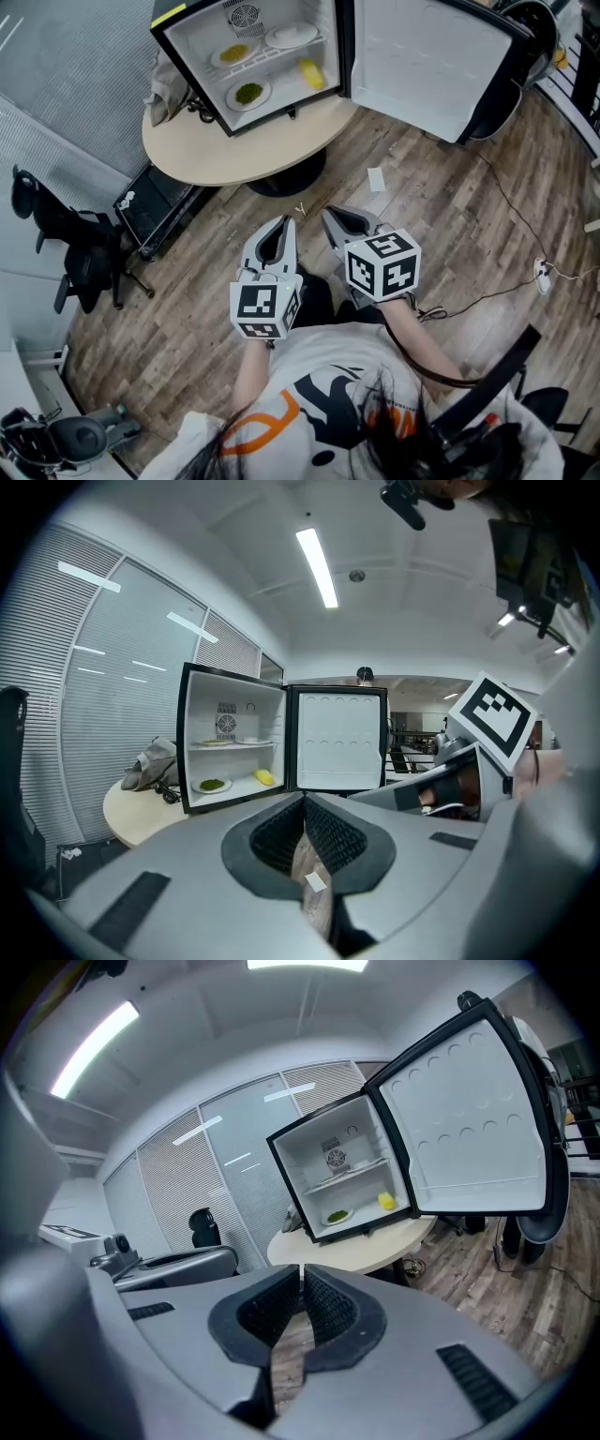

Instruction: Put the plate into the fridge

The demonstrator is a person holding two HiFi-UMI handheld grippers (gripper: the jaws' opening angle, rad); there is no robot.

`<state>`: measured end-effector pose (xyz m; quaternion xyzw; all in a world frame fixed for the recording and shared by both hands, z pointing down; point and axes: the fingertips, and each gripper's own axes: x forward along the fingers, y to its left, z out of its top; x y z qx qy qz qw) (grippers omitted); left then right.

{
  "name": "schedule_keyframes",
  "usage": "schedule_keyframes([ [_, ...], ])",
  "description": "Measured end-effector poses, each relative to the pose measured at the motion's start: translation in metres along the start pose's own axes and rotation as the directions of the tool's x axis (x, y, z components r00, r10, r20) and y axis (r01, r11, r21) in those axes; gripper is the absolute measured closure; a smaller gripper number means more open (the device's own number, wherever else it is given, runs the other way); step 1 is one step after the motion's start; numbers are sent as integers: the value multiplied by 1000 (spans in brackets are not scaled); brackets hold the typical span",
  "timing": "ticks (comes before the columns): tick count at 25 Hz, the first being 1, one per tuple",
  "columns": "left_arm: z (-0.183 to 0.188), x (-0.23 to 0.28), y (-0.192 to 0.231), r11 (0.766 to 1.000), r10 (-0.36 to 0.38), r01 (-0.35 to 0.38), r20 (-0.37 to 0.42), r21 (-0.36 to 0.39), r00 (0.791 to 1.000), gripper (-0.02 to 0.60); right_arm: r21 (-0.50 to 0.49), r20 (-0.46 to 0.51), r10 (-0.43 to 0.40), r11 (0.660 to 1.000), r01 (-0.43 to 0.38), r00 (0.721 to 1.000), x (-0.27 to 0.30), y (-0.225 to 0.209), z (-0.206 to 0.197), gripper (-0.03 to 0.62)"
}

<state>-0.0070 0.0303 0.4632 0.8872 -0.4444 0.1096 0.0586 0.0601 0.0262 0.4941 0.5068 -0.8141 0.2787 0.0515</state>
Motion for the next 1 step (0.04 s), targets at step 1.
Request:
schedule_keyframes([
  [1,0,0,1,1000,2,-2,0,0,1000,568,-1,0,-2,1000,2,1000,1,-1,1,566],
])
